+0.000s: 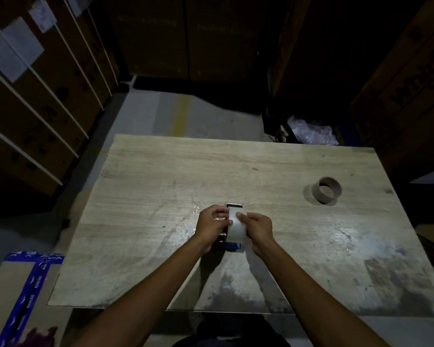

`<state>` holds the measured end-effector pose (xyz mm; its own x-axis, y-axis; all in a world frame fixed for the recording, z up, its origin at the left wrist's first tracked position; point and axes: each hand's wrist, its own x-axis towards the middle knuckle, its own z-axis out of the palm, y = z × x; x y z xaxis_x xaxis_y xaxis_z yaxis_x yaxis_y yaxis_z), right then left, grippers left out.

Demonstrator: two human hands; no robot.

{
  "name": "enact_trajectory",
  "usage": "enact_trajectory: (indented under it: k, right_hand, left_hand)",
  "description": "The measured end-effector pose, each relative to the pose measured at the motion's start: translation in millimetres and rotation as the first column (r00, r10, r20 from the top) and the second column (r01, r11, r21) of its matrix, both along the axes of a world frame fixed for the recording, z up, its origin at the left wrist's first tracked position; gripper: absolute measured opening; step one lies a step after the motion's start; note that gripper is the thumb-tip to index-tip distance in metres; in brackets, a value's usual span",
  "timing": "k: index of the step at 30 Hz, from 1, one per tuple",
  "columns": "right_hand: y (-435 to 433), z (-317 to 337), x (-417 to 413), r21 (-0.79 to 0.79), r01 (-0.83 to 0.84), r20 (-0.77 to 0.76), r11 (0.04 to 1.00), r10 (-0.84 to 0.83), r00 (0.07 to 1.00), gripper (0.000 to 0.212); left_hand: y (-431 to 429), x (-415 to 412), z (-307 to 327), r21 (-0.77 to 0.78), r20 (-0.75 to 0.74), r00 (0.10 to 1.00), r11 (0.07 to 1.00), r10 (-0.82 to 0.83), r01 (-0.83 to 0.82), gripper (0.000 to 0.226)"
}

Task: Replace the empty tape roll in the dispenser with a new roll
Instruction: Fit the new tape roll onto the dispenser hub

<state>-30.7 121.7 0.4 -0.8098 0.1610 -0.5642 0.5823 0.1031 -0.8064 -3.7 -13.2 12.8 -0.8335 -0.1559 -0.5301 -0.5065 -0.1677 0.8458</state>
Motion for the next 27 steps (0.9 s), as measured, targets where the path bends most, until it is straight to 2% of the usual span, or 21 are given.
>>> enact_trajectory:
  k: [2, 4, 8, 11, 13, 16, 18, 20, 22, 27]
  right_hand:
    - [4, 0, 7, 0.085, -0.138, -0.114, 0.987, 0.148, 0.982, 0.021]
    - [9, -1, 12, 0.135, -0.187, -0.165, 0.973, 0.208, 0.964, 0.031]
    - [20, -11, 23, 0.148, -0.295, -0.224, 0.944, 0.322, 0.92, 0.037]
    - [23, -19, 34, 0.222, -0.37, -0.217, 0.902, 0.415, 0.883, 0.052]
    - [23, -20, 34, 0.239, -0.373, -0.216, 0.896, 0.424, 0.88, 0.057]
    - [19, -17, 26, 0.263, -0.343, -0.244, 0.901, 0.407, 0.88, 0.048]
    - [14, -13, 18, 0.315, -0.27, -0.224, 0.91, 0.348, 0.91, 0.045]
    - [10, -9, 9, 0.405, -0.186, -0.16, 0.895, 0.27, 0.95, 0.051]
    - [8, -7, 2, 0.424, -0.142, -0.106, 0.894, 0.205, 0.973, 0.058]
    - [7, -5, -3, 0.404, -0.164, -0.091, 0.9, 0.218, 0.972, 0.054]
  left_hand:
    - [1, -3, 0, -0.025, -0.02, 1.0, 1.0, -0.003, 0.003, 0.028]
    - [3, -5, -1, -0.029, -0.03, 1.0, 1.0, 0.001, -0.002, 0.024]
    - [8, -10, -5, -0.027, -0.017, 0.999, 0.999, 0.041, -0.042, 0.019]
    - [10, -13, -7, -0.027, 0.005, 0.998, 0.997, 0.07, -0.07, 0.017]
    - [10, -13, -7, -0.036, 0.003, 0.997, 0.996, 0.078, -0.078, 0.013]
    - [9, -12, -8, -0.032, -0.007, 0.997, 0.997, 0.075, -0.075, 0.011]
    - [6, -9, -7, 0.001, -0.015, 0.999, 0.999, 0.048, -0.048, 0.016]
    - [4, -6, -5, 0.021, -0.035, 0.999, 1.0, -0.002, 0.003, 0.025]
    - [2, -4, -5, 0.008, -0.06, 0.996, 0.998, -0.06, 0.061, 0.036]
    - [-1, -5, -4, -0.023, -0.092, 0.987, 0.991, -0.131, 0.13, 0.048]
